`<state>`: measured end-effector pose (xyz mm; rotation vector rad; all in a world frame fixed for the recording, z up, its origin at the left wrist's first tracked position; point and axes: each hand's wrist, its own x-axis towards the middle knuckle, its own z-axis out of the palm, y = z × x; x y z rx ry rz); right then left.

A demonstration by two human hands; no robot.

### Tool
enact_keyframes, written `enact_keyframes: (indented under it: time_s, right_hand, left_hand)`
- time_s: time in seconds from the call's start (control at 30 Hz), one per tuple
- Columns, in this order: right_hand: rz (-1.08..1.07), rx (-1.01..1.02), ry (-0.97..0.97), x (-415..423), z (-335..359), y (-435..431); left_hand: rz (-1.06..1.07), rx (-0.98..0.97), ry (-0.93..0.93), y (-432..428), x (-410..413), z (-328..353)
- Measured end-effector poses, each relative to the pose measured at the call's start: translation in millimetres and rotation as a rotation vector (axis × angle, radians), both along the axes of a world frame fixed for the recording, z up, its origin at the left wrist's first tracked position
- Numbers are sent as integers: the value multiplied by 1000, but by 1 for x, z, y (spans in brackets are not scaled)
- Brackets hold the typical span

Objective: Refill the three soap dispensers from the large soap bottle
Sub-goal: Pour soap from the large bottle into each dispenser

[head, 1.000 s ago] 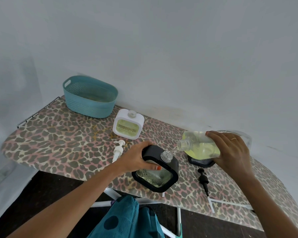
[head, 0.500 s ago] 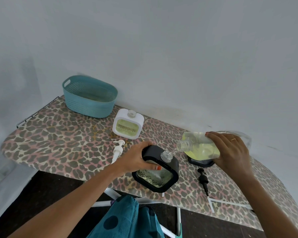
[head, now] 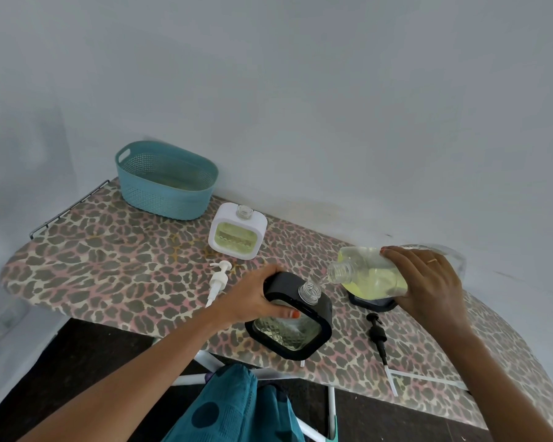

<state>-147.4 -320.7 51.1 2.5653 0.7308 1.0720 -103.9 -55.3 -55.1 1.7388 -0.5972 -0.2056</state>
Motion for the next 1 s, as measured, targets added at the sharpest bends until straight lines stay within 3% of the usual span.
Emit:
enact_keyframes:
  time_s: [1.0]
  right_hand:
    - [2,23,78,-2,-17,4]
  left_hand:
    - [-41,-6,40,-5,0,6]
